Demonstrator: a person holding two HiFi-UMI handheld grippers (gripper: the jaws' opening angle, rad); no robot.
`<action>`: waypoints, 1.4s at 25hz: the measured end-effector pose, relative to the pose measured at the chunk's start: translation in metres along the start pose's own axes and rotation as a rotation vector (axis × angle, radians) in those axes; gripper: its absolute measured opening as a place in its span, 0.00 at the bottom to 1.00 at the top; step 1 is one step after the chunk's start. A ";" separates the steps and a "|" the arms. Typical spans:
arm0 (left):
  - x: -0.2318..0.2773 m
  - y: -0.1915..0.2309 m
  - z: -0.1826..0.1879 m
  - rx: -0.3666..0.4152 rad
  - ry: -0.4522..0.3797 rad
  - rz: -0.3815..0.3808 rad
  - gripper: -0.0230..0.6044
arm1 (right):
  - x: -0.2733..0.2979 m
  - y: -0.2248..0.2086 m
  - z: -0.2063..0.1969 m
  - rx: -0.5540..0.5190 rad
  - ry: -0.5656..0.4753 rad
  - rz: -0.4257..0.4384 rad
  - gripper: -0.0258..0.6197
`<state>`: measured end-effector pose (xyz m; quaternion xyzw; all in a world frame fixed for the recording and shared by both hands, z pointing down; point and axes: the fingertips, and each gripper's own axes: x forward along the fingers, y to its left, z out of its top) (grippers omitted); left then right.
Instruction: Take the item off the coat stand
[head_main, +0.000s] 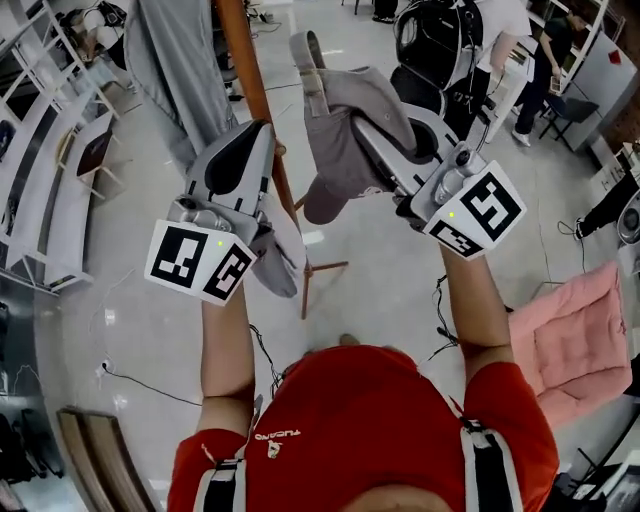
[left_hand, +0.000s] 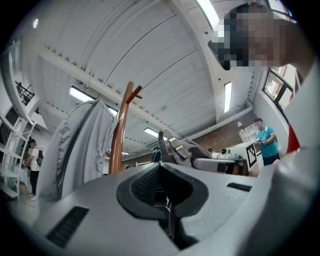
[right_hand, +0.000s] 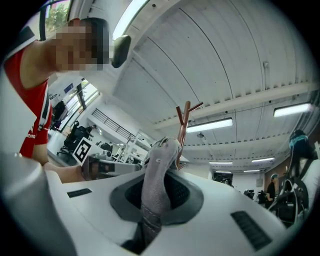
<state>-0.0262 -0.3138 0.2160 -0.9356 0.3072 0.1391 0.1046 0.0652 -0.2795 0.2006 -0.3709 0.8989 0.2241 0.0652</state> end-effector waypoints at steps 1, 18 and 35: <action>-0.001 -0.003 0.000 0.009 0.004 -0.005 0.05 | 0.000 0.010 -0.005 -0.012 0.005 0.002 0.09; -0.037 0.002 -0.036 -0.023 0.087 0.083 0.05 | -0.012 0.061 -0.061 0.088 0.026 0.037 0.09; -0.036 0.009 -0.043 -0.019 0.107 0.100 0.05 | -0.011 0.060 -0.070 0.097 0.027 0.057 0.09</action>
